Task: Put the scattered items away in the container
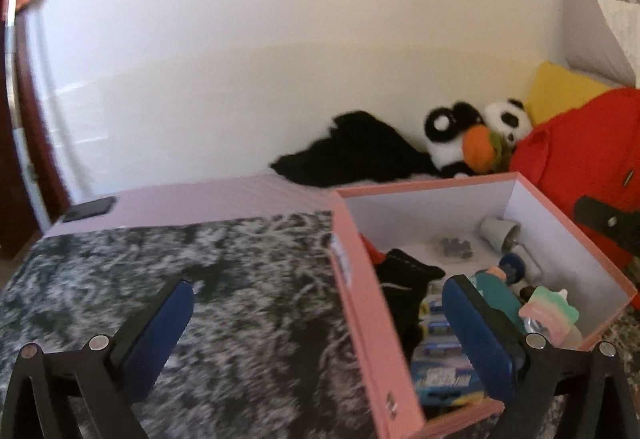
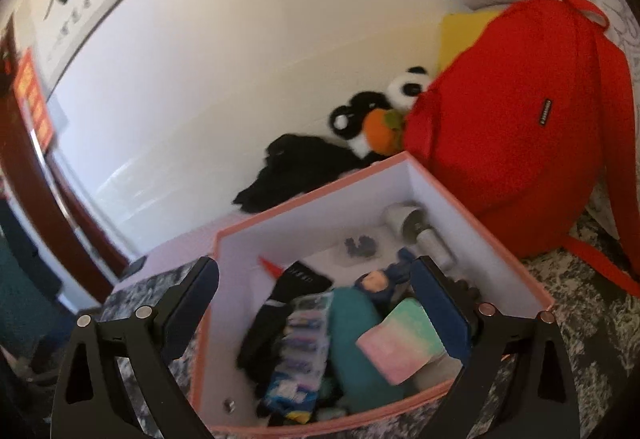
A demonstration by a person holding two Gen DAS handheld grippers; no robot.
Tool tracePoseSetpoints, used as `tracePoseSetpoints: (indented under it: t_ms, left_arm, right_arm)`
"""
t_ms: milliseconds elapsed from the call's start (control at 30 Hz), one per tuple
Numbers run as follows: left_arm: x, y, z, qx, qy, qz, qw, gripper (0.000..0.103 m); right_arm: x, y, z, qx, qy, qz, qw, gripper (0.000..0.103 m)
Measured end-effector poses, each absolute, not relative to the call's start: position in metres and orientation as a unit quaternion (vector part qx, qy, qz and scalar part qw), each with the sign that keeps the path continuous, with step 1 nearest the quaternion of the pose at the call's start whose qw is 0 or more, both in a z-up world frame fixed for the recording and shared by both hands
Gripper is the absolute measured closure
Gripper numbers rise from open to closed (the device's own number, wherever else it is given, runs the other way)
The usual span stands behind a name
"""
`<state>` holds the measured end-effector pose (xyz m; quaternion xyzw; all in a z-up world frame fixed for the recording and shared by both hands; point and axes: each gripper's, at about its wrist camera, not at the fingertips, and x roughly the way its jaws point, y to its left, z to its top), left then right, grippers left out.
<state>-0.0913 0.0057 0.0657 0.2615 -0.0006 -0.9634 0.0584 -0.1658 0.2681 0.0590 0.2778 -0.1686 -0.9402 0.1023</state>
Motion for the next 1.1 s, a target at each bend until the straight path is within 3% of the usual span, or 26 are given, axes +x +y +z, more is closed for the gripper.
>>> tracePoseSetpoints:
  t_ms: [333, 600, 1100]
  left_arm:
    - [0.007, -0.02, 0.072, 0.241, 0.029, -0.966, 0.091, 0.001]
    - [0.08, -0.055, 0.044, 0.248, 0.039, -0.954, 0.164, 0.001]
    - [0.111, -0.105, 0.015, 0.251, 0.058, -0.943, 0.209, 0.001]
  right_arm:
    - [-0.078, 0.205, 0.048, 0.291, -0.138, -0.936, 0.139, 0.004]
    - [-0.009, 0.127, 0.043, 0.296, -0.051, -0.932, 0.203, 0.003]
    - [0.035, 0.057, 0.038, 0.283, 0.028, -0.933, 0.219, 0.002]
